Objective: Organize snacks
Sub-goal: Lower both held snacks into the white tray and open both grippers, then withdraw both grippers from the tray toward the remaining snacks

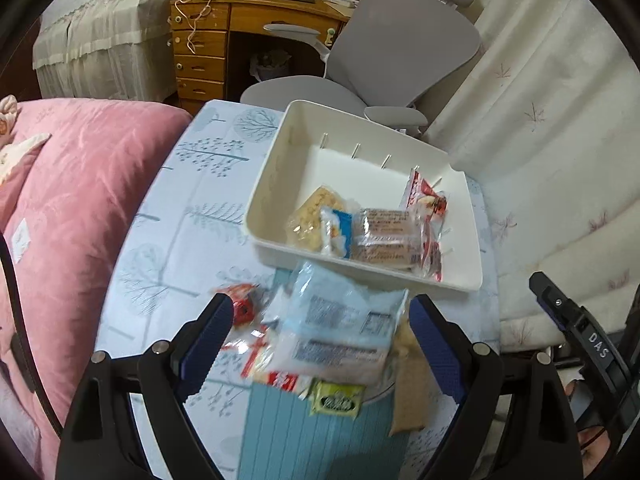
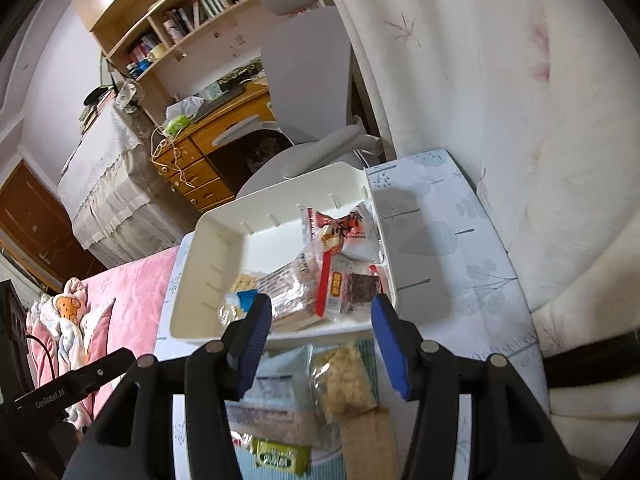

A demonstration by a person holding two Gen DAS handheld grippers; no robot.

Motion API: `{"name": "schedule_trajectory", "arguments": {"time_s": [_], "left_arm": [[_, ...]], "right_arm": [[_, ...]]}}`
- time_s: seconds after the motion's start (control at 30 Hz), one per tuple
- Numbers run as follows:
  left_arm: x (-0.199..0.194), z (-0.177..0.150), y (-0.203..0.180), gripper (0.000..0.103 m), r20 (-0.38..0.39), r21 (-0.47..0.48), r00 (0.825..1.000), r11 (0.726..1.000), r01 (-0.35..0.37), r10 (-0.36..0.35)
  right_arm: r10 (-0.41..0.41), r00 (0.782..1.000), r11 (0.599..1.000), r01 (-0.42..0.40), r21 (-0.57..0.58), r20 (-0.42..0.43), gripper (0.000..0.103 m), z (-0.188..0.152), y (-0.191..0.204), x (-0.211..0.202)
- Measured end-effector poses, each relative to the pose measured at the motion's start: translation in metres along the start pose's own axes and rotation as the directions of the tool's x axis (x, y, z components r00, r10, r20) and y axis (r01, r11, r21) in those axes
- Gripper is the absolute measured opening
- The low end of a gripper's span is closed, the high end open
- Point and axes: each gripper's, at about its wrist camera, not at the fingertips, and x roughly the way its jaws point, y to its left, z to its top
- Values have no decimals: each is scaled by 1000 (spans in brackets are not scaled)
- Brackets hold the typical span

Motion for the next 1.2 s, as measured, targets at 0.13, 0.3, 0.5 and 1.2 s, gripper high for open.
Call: {"name": "schedule_trajectory", "arguments": {"time_s": [0.13, 0.3, 0.5, 1.2], "left_arm": [[-19, -20, 9, 89, -6, 16, 1000, 1000, 15, -15], [-34, -48, 21, 89, -28, 36, 999, 999, 35, -34], [-46, -76, 36, 89, -43, 26, 998, 998, 48, -47], [-20, -138, 42, 89, -145, -56, 989, 998, 32, -40]], "right_arm": [[-13, 1000, 1000, 13, -13, -8, 58, -19, 9, -16], [-54, 998, 998, 53, -26, -33, 59, -54, 16, -32], [-99, 993, 995, 99, -15, -69, 59, -98, 24, -48], [-233, 968, 962, 215, -167, -98, 59, -189, 39, -51]]}}
